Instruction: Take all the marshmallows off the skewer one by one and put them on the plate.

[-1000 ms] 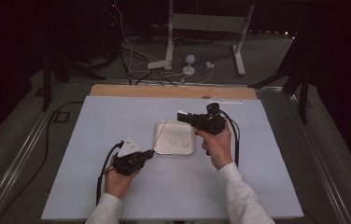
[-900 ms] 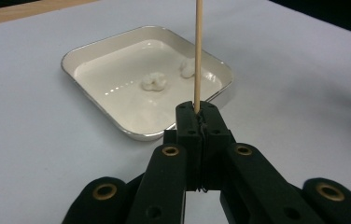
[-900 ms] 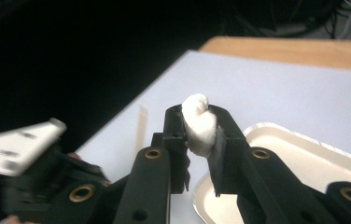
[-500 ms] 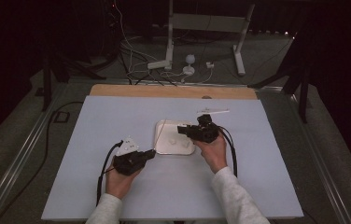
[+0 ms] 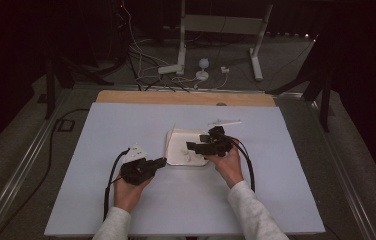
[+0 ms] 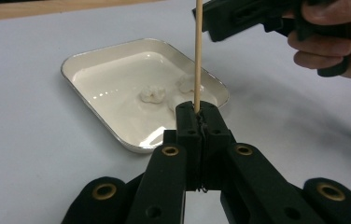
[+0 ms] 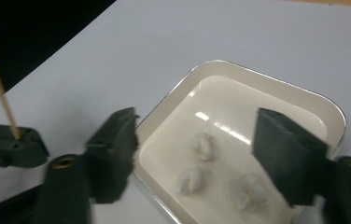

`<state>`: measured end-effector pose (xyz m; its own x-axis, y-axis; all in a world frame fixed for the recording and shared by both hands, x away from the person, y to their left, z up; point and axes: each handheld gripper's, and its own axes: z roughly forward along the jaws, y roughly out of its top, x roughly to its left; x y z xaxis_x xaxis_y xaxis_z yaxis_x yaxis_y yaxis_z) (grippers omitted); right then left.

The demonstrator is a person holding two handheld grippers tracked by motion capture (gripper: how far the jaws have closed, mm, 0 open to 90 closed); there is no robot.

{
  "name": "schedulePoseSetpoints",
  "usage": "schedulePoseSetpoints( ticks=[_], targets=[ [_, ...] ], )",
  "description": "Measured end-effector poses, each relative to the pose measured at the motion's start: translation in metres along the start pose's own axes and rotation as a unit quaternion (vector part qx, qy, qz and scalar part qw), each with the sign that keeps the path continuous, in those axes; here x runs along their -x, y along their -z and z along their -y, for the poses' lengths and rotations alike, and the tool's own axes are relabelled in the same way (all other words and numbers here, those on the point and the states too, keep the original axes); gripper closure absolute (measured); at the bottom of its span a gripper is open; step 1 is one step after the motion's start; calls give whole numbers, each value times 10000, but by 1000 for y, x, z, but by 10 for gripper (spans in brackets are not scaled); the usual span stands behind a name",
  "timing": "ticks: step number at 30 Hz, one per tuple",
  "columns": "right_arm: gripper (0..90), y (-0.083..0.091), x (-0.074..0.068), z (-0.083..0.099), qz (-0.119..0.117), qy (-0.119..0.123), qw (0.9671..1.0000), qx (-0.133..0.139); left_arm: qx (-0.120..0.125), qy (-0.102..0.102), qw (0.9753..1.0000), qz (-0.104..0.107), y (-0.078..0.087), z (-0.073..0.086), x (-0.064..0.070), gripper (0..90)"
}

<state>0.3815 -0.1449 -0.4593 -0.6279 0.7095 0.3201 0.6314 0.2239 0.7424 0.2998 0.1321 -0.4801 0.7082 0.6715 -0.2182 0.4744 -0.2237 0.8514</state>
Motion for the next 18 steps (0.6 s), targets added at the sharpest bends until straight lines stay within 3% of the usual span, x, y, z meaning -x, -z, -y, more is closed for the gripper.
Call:
schedulePoseSetpoints(
  ticks=[3, 7, 12, 18],
  targets=[
    [157, 4, -1, 6, 78, 112, 9998, 139, 7, 12, 10000, -27, 1, -2, 0, 900],
    [129, 11, 2, 11, -59, 34, 9997, 254, 46, 114, 9999, -21, 2, -5, 0, 900],
    [23, 23, 1, 15, -172, 256, 9991, 303, 82, 212, 9997, -69, 0, -6, -2, 900],
    [0, 36, -2, 18, -292, 409, 9981, 355, 155, 318, 9994, -69, -1, -12, -2, 900]
  ],
)
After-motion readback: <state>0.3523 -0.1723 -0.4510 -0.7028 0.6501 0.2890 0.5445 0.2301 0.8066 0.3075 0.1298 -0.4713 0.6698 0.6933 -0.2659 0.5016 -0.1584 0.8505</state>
